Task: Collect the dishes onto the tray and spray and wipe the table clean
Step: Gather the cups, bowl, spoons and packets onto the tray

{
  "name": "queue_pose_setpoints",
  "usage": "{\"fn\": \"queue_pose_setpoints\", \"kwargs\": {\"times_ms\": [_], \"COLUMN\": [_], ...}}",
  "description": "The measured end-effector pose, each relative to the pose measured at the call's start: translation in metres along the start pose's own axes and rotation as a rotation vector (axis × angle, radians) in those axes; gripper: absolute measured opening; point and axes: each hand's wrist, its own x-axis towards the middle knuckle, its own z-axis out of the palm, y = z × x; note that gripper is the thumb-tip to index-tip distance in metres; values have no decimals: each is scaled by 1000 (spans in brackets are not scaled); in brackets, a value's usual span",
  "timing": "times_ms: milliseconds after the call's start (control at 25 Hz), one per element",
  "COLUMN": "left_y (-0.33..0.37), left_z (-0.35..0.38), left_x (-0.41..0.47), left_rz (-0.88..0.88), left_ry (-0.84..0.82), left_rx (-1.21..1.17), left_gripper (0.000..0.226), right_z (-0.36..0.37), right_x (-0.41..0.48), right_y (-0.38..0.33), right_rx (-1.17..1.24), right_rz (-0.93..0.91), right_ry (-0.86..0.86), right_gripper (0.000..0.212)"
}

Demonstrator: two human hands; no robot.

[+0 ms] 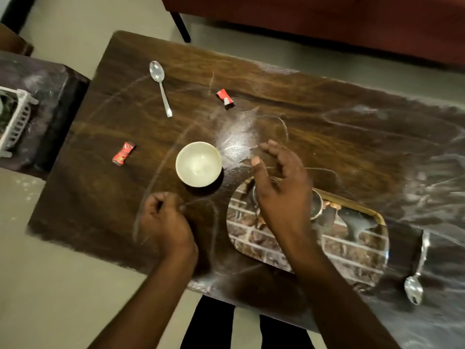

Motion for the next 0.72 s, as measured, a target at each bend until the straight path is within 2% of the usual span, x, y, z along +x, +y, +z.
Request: {"fn": "queue_pose_setpoints", "kwargs": {"times_ms": [80, 120, 200, 240, 320, 520, 720], "left_y": [11, 14, 19, 21, 23, 27, 36], "left_z": [7, 13, 24, 29, 36, 27, -12], "left_x": [38, 53, 70, 75, 77, 73, 41], "left_rz": [62, 56, -25, -57, -93, -137, -51], "left_ry": [-54, -121, -242, -297, -381, -451, -466], "left_rx": [50, 99, 151, 177, 228, 227, 252], "left_gripper": [15, 26, 41, 37, 20, 34, 25], "right_z": [44, 63, 95, 106, 118, 120, 76], "right_x": [9, 14, 22, 24, 23, 5, -50], "right_y": [-3, -3, 1, 4, 8, 4, -8], "right_rx": [11, 12, 19, 14, -21, 49, 178], "right_rz": [36, 103, 270, 333, 402, 386, 320], "right_ry": [-101, -156, -238, -265, -271, -179, -157], "right_gripper": [41, 48, 60, 61, 53, 47, 33]}}
